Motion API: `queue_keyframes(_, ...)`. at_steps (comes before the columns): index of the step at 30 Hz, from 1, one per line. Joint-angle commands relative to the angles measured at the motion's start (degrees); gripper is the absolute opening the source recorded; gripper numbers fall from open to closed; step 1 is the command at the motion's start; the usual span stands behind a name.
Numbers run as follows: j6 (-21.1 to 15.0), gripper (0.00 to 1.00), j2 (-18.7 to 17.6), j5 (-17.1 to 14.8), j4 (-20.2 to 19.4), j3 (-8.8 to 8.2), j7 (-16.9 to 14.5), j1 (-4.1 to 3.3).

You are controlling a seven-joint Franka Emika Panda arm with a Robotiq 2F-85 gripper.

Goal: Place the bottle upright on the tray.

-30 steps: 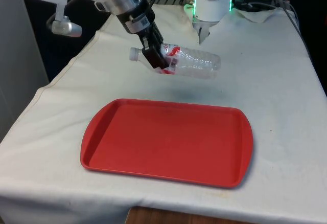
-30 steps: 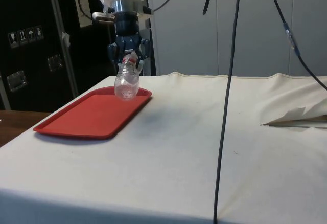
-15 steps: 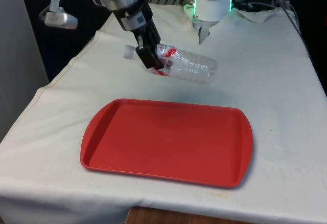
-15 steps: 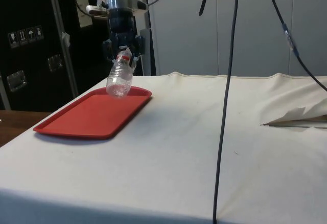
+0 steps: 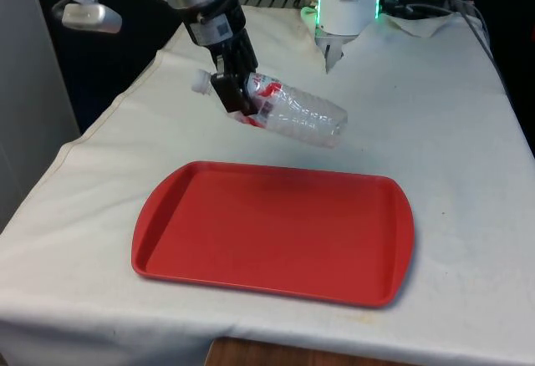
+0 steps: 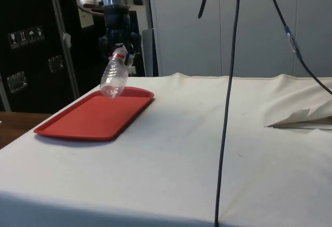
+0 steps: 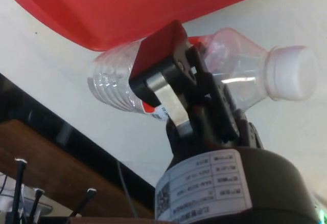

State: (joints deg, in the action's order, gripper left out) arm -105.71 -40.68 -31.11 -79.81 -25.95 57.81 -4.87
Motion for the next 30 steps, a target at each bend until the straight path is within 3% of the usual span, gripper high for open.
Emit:
queue_keyframes(1, -0.3, 0.14, -0.5, 0.5, 0.8, -0.23, 1.1, -0.23)
queue_keyframes(6, -0.3, 0.14, -0.9, 1.3, 1.9, -0.06, 2.3, -0.06)
queue_keyframes(14, -1.6, 0.14, -1.9, 4.3, 4.1, -0.29, 5.7, -0.8)
queue_keyframes(15, -1.3, 0.14, -1.7, 4.2, 3.7, -0.06, 5.2, -0.52)
queue_keyframes(21, -2.5, 0.14, -1.8, 6.8, 4.4, -0.34, 7.3, -1.55)
queue_keyframes(22, -2.1, 0.14, -1.7, 6.8, 4.2, 0.0, 6.8, -1.2)
queue_keyframes(23, -2.7, 0.14, -1.8, 7.2, 4.4, -0.34, 7.5, -1.66)
queue_keyframes(29, -3.3, 0.14, -1.7, 9.9, 4.8, -0.34, 9.0, -2.35)
queue_keyframes(30, -2.6, 0.14, -1.7, 9.5, 4.7, 0.0, 8.3, -1.89)
